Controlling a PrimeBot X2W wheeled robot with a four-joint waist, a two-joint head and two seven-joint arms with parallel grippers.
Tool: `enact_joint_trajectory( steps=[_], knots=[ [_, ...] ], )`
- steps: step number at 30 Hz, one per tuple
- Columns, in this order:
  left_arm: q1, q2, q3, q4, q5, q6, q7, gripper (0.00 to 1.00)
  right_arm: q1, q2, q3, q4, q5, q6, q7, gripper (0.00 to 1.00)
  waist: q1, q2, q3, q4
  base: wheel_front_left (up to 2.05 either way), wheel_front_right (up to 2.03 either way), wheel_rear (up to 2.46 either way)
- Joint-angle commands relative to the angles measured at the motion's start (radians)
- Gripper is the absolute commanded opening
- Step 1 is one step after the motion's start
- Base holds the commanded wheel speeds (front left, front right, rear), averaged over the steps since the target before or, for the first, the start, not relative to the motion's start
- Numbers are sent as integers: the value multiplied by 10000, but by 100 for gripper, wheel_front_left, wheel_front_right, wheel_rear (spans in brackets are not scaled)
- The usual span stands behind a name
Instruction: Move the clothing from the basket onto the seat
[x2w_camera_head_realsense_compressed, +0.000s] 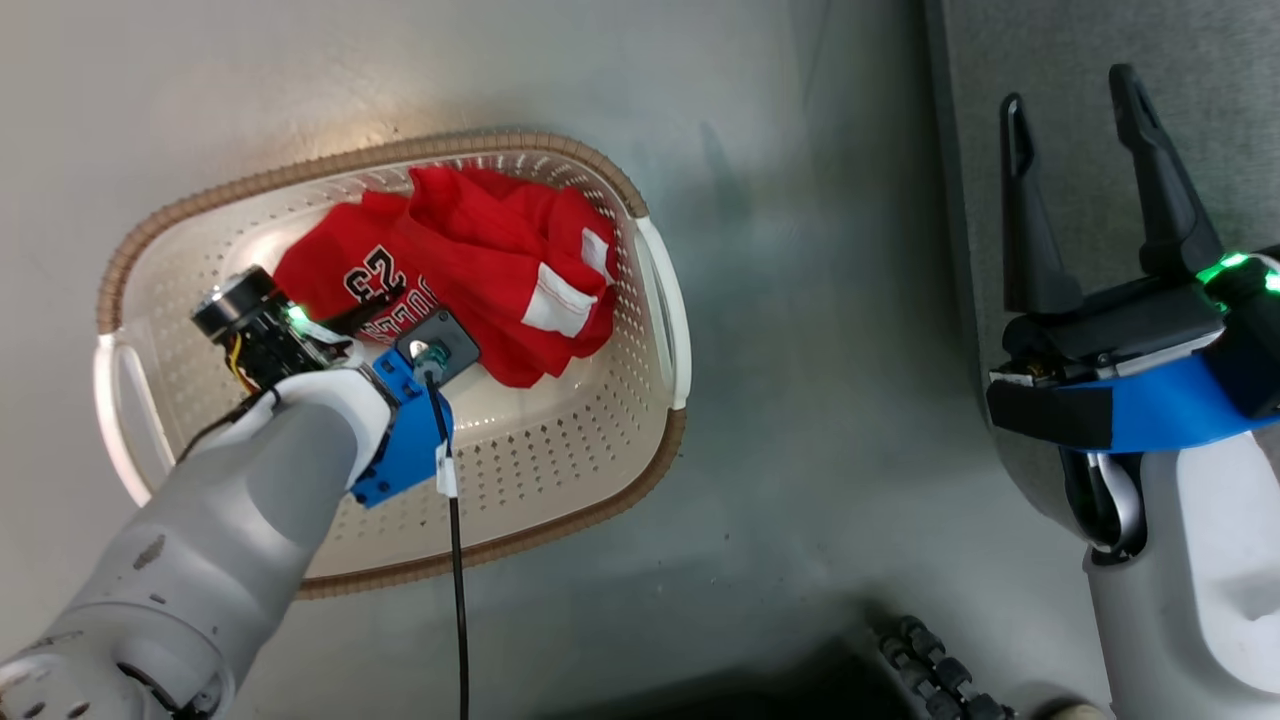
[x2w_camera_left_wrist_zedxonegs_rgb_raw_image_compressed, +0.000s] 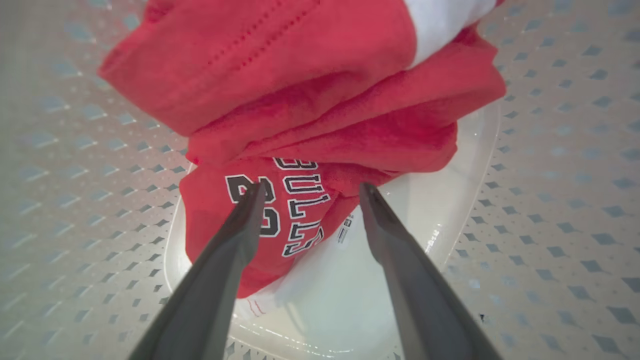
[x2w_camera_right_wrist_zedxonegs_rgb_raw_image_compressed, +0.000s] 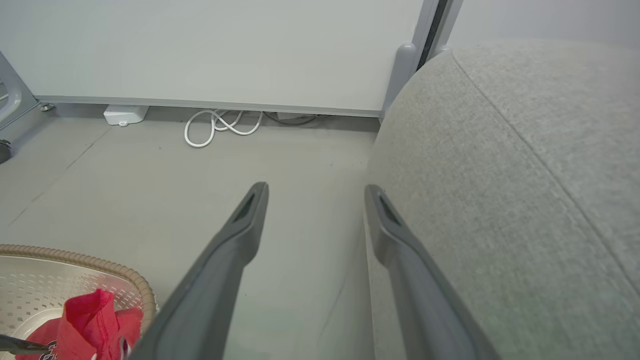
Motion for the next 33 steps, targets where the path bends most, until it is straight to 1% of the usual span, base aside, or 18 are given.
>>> enact_joint_trajectory(
  steps=[1, 7, 13, 19, 21, 25, 26, 27, 28, 29, 33],
  knots=[
    [-223, 93, -12, 44, 107, -12, 58, 100, -185, -3, 6, -100, -71, 1, -38, 100, -2, 0, 289, -39, 0, 0, 0],
    [-724, 299, -50, 229, 152, -12, 363, 100, -156, 27, -5, -583, -138, 1, -38, 100, -2, 0, 907, -129, 0, 0, 0],
    [-1113, 496, -59, 326, 222, -12, 473, 100, -73, 102, -11, -807, -171, 1, -38, 100, -2, 0, 1342, -266, 0, 0, 0],
    [-1234, 671, -46, 389, 127, -2, 747, 100, -97, 183, 9, -875, -121, 1, -36, 100, -2, 0, 1551, -415, 0, 0, 0],
    [-1272, 723, -50, 401, 126, 65, 729, 100, -114, 202, 6, -885, -122, 1, -36, 100, -2, 0, 1586, -464, 0, 0, 0],
    [-1205, 736, -53, 420, 79, 68, 826, 100, -82, 229, -57, -929, -152, 0, -36, 100, -2, 0, 1595, -498, 0, 0, 0],
    [-1198, 727, -54, 421, 80, 64, 873, 82, -72, 233, -73, -950, -166, -2, -36, 100, -2, 0, 1598, -498, 0, 0, 0],
    [-1198, 718, -56, 427, 114, 58, 940, 40, -71, 235, -90, -963, -174, -2, -36, 100, -2, 0, 1603, -495, 0, 0, 0],
    [-1207, 706, -57, 430, 143, 52, 976, 7, -77, 233, -106, -968, -182, -2, -36, 100, -2, 0, 1610, -487, 0, 0, 0],
    [-1216, 694, -60, 433, 153, 45, 1014, 0, -87, 236, -111, -971, -194, -2, -36, 100, -2, 0, 1615, -477, 0, 0, 0],
    [-1232, 629, -69, 443, 198, 16, 1112, 0, -162, 265, -74, -967, -221, 0, -36, 100, -2, 0, 1616, -437, 0, 0, 0]
  ],
)
